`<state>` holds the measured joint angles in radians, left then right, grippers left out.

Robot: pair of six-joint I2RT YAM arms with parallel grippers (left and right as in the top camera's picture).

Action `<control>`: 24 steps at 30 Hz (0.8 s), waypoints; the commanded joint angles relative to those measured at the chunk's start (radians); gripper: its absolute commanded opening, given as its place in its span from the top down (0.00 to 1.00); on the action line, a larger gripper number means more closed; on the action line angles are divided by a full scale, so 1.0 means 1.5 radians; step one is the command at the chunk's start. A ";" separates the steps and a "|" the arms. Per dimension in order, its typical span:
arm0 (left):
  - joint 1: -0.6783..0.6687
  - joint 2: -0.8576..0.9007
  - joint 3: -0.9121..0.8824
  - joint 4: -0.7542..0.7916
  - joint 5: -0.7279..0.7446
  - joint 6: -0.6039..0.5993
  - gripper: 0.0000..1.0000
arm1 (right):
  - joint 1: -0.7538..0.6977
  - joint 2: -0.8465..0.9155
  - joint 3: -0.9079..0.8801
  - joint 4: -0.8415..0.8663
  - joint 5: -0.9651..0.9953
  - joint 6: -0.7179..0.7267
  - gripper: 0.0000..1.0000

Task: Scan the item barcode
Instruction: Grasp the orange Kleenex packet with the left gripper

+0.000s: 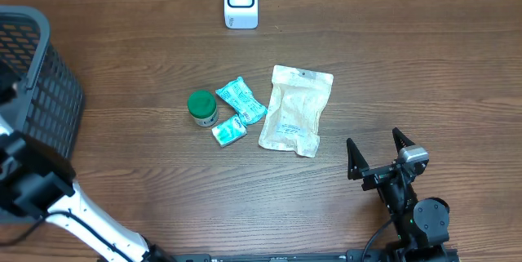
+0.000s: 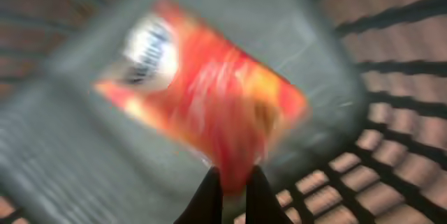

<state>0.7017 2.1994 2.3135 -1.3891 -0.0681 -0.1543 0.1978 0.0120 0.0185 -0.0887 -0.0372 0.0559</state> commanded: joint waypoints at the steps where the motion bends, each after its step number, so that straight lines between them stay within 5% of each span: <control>1: 0.002 -0.126 0.005 0.011 0.013 -0.007 0.96 | 0.003 -0.006 -0.007 0.005 -0.001 -0.001 0.00; 12: 0.004 -0.312 0.005 0.024 0.033 -0.007 0.96 | 0.003 -0.006 -0.007 0.005 -0.001 -0.001 0.00; 15: 0.007 -0.299 0.001 0.021 0.027 -0.007 0.53 | 0.003 -0.006 -0.007 0.005 -0.001 -0.001 0.00; 18: 0.008 -0.269 -0.009 0.022 0.012 -0.004 0.26 | 0.003 -0.006 -0.007 0.005 -0.001 -0.001 0.00; 21: 0.008 -0.218 -0.016 0.022 0.004 0.012 0.21 | 0.003 -0.006 -0.007 0.005 -0.001 -0.001 0.00; 24: 0.008 -0.156 -0.016 0.019 0.012 0.051 0.30 | 0.003 -0.006 -0.007 0.005 -0.001 -0.001 0.00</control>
<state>0.7090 1.8721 2.3070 -1.3579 -0.0448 -0.1417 0.1978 0.0120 0.0185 -0.0887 -0.0372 0.0563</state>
